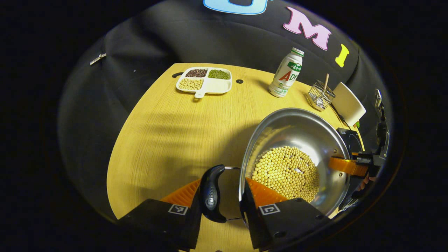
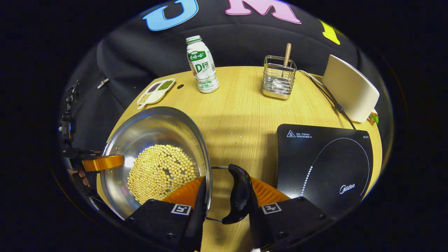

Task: First push the handle of the pot to place it horizontally, then grasp the pot with both hands and set it on the induction cooktop.

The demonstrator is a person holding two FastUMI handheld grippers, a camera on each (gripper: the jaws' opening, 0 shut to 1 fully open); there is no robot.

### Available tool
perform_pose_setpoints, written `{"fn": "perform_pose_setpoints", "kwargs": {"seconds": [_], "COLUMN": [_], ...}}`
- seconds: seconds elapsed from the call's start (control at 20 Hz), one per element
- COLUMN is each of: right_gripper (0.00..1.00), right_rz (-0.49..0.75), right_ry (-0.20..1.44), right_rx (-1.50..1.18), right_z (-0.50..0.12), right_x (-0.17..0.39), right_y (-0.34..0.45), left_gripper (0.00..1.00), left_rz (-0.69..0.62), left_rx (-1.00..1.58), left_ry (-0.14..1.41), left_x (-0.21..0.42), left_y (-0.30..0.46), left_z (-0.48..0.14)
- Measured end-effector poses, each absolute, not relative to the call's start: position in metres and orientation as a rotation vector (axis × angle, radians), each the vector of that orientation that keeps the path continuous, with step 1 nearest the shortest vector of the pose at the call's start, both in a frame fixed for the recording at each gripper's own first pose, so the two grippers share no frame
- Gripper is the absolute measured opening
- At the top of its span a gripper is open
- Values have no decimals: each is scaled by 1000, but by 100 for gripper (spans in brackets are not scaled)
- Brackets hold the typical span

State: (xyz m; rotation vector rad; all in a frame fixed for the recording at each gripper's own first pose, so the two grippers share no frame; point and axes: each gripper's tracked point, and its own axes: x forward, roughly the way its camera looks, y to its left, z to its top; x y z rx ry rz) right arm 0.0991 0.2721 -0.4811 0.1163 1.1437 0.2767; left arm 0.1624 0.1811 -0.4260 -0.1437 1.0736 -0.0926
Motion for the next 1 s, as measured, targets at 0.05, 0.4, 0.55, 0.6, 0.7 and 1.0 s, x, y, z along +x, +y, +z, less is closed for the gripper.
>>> {"fn": "perform_pose_setpoints", "kwargs": {"seconds": [0.05, 0.4, 0.55, 0.6, 0.7, 1.0], "right_gripper": [53, 57, 57, 53, 57, 57], "right_rz": [281, 303, 291, 283, 269, 192], "right_ry": [1145, 1105, 1116, 1120, 1109, 1118], "right_rx": [118, 127, 138, 135, 124, 143], "right_z": [-483, -442, -416, -410, -395, -387], "right_x": [100, 106, 96, 92, 87, 85], "right_y": [273, 251, 220, 207, 175, 85], "left_gripper": [58, 55, 56, 55, 55, 55], "left_rz": [-90, -79, -104, -117, -145, -222], "left_rx": [-148, -145, -131, -133, -139, -118], "left_ry": [1070, 1027, 1032, 1040, 1048, 1056], "left_x": [162, 146, 140, 138, 138, 147], "left_y": [180, 163, 135, 121, 93, 6], "left_z": [-424, -372, -352, -347, -342, -330]}}
